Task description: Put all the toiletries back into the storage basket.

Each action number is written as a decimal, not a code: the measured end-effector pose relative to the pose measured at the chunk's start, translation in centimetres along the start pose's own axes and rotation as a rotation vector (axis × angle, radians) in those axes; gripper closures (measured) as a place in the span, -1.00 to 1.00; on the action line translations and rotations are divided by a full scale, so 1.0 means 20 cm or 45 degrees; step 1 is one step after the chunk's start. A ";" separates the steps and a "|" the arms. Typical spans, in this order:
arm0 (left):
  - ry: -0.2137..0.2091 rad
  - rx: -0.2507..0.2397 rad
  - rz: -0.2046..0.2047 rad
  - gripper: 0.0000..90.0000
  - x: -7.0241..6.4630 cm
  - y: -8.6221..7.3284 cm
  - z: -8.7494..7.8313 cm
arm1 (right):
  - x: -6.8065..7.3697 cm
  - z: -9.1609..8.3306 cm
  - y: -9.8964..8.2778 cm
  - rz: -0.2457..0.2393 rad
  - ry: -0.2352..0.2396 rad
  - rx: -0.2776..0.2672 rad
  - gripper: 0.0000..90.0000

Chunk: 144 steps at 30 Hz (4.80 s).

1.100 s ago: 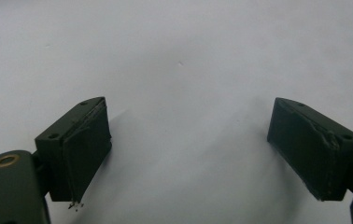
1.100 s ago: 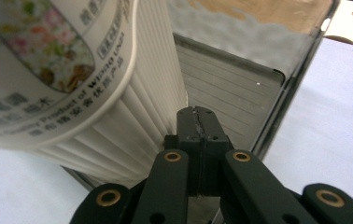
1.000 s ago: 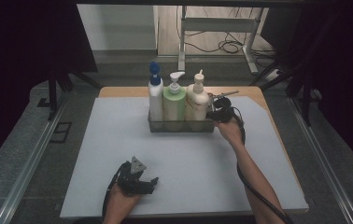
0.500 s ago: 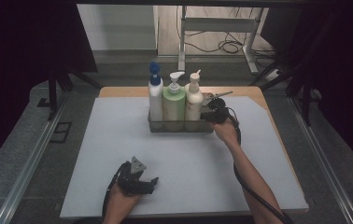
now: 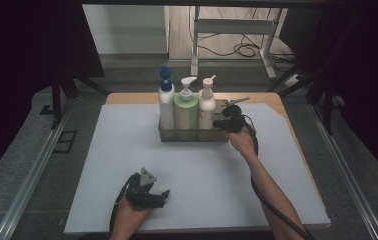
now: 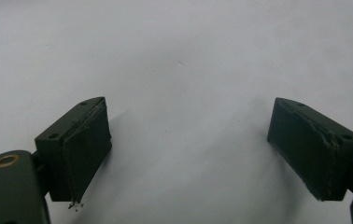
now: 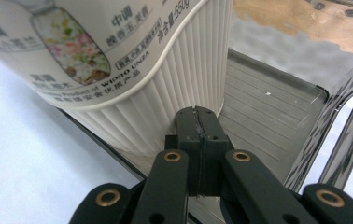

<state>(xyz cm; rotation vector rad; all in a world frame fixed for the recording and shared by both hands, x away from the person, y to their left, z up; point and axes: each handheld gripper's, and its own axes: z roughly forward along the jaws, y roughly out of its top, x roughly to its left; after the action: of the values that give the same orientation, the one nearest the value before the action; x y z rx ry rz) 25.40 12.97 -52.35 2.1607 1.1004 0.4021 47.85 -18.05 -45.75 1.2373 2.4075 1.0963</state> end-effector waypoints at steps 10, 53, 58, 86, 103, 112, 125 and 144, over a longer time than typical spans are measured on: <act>0.000 0.001 -0.002 -0.71 0.00 0.00 0.00 | 0.01 -0.01 -0.01 0.009 0.023 -0.005 0.99; 0.001 -0.001 0.001 -0.71 0.00 0.00 0.00 | -0.02 -0.15 -0.04 -0.041 -0.027 -0.067 0.27; 0.002 0.000 0.000 -0.71 0.00 0.00 0.00 | -0.02 -0.19 -0.04 -0.059 -0.015 -0.078 0.18; 0.000 -0.004 -0.004 -0.71 0.00 0.00 0.00 | 0.09 -0.36 -0.12 -0.201 0.042 -0.075 -0.35; 0.001 -0.005 -0.004 -0.71 0.00 0.00 0.00 | 0.12 -0.45 -0.22 -0.245 0.004 -0.051 -0.70; 0.001 -0.005 -0.004 -0.71 0.00 0.00 0.00 | 0.12 -0.50 -0.29 -0.273 -0.005 -0.041 -0.83; 0.001 -0.006 -0.005 -0.71 0.00 0.00 0.00 | 0.09 -0.57 -0.40 -0.288 -0.026 -0.033 -0.98; 0.002 -0.006 -0.005 -0.71 0.00 0.00 0.00 | 0.05 -0.57 -0.66 -0.261 -0.038 -0.008 -1.00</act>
<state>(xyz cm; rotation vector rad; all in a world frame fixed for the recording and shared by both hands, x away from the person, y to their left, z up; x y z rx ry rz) 25.36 12.92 -52.37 2.1542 1.1035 0.4045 33.61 -28.06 -47.05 0.9710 2.4416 1.0169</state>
